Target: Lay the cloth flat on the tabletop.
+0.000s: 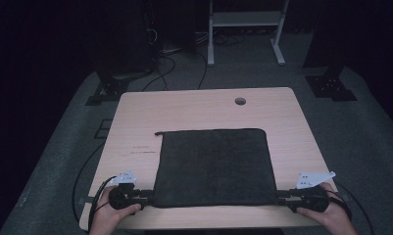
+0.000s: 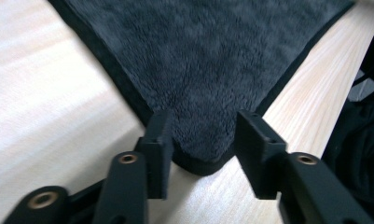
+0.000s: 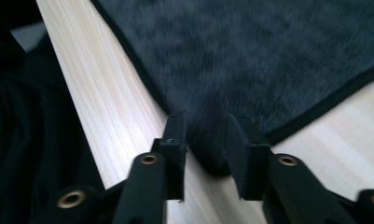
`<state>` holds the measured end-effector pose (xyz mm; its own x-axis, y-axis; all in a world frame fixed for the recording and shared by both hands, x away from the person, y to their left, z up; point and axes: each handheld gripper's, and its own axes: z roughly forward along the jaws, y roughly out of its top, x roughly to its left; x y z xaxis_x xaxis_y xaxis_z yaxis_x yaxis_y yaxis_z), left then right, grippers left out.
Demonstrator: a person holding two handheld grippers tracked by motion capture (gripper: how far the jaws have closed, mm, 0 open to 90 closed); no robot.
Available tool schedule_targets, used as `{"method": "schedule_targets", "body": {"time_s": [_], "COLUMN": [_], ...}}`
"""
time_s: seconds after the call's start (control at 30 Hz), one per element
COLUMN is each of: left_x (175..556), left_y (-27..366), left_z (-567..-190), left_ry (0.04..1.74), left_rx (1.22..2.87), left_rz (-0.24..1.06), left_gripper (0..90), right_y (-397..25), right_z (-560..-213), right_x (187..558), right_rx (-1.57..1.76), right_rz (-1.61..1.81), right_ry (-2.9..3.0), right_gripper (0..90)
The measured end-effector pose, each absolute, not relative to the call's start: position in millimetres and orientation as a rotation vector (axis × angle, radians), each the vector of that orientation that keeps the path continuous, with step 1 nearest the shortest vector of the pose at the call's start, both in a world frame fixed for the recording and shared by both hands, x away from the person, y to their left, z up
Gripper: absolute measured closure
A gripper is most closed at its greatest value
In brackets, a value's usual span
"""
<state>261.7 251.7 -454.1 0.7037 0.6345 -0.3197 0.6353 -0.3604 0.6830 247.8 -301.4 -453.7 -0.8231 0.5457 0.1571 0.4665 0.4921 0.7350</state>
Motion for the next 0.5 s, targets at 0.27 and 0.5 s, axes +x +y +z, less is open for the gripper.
{"method": "schedule_targets", "body": {"time_s": [0.27,0.5], "left_x": [270.3,291.6], "left_y": [256.3,254.4], "left_z": [-437.2,-438.0], "left_ry": [0.944,1.000], "left_rx": [2.025,1.996], "left_rz": [0.149,0.219], "left_gripper": [38.4,35.1], "right_y": [-305.6,-308.5], "right_z": [-445.2,-451.1], "right_x": [264.5,297.6], "right_rx": [0.937,1.041], "right_rz": [1.245,1.137], "right_ry": [2.488,2.333], "right_gripper": [49.3,42.7]}}
